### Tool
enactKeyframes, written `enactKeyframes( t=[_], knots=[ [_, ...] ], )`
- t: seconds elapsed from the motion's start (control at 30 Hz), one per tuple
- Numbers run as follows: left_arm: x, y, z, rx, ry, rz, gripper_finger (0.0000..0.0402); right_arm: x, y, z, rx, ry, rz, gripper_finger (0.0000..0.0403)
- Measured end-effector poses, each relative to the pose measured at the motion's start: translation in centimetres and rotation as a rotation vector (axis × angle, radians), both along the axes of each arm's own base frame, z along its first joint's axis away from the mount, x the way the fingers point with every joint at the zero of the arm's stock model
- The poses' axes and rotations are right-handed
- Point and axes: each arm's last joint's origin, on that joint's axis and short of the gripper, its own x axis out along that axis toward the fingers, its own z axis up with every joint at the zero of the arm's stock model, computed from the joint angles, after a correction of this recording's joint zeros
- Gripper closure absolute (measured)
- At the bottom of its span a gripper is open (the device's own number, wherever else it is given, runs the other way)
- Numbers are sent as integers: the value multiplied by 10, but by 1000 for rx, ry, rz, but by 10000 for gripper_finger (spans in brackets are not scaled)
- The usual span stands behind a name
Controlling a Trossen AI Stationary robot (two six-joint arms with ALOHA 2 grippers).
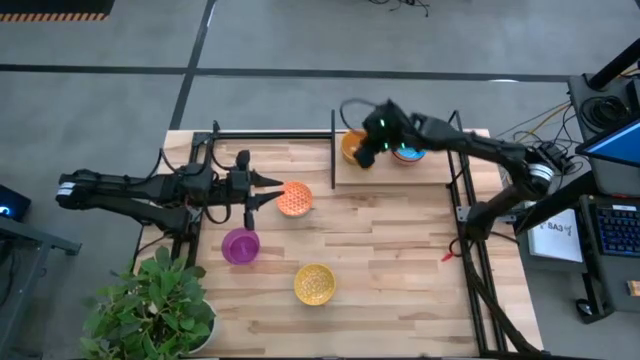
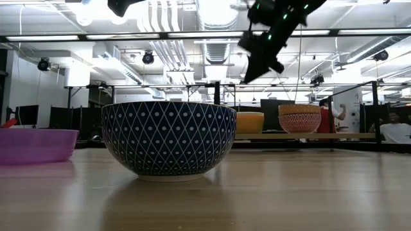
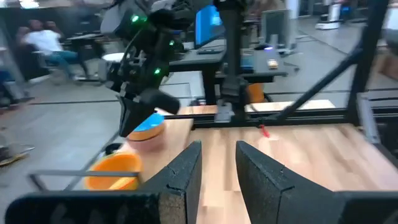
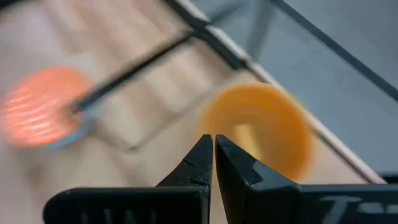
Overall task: Place and stack bowls onto a shelf
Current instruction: Stack the orange patterned bowl on top of the blue patterned bowl on the shelf
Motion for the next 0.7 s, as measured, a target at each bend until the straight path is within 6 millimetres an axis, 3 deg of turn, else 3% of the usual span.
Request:
enactKeyframes(
  t=[0.17,0.37,0.53,0.7],
  knots=[
    [14,-7,2,-8,-23,-70,319,-5,70,-6,-36,-124,185,394],
    [54,-22,9,-11,41,-117,319,-25,137,-28,-72,-257,320,394],
    [91,-27,14,-19,224,-51,319,-36,165,-46,-57,-327,419,394],
    [120,-26,6,-37,535,141,319,-41,174,-52,-54,-333,456,394]
  ],
)
